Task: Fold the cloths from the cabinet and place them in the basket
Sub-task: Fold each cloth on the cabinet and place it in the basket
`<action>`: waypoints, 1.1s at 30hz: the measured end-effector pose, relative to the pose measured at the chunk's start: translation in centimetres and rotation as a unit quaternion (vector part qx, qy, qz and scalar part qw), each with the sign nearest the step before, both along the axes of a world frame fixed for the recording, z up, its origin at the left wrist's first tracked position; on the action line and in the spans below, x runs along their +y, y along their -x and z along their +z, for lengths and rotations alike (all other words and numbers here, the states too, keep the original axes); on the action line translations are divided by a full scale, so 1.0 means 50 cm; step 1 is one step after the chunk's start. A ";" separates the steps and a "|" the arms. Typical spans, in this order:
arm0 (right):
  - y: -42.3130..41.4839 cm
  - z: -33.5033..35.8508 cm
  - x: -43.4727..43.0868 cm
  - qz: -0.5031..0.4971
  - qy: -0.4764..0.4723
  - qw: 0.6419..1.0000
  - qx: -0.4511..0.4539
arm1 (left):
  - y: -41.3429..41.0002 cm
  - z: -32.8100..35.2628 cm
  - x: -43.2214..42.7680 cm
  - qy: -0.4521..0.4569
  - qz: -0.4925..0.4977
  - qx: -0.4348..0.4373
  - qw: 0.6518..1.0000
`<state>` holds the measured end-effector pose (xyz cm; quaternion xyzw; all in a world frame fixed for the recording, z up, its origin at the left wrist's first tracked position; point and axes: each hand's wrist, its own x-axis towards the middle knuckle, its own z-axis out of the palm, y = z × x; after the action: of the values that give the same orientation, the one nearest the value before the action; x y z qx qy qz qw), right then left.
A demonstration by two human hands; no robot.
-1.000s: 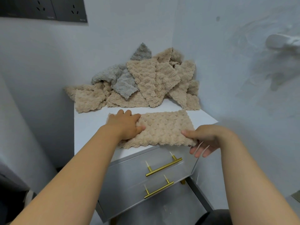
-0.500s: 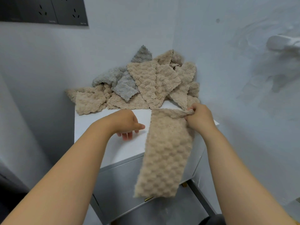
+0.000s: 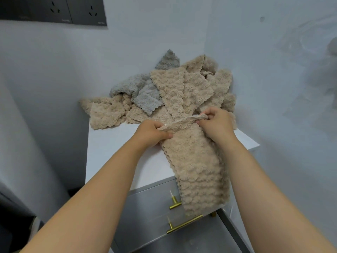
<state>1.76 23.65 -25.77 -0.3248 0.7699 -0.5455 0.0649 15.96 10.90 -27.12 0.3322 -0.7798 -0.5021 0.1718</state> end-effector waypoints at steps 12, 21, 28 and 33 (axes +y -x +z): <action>0.038 -0.047 -0.040 -0.012 -0.037 0.998 -0.048 | 0.051 -0.040 -0.056 0.076 0.170 0.084 0.979; 0.035 -0.042 -0.045 -0.055 0.048 0.995 -0.072 | 0.046 -0.036 -0.052 -0.030 0.138 0.150 0.979; 0.035 -0.018 -0.031 -0.015 0.004 1.000 0.014 | 0.054 -0.027 -0.037 -0.048 0.145 0.228 0.962; 0.037 -0.009 -0.012 -0.007 0.022 0.999 0.030 | 0.058 -0.028 -0.040 -0.097 0.086 0.275 0.953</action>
<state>-0.08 23.05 -26.23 -0.3369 0.7617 -0.5526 0.0302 13.08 8.92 -28.53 0.2623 -0.6184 -0.6305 0.3890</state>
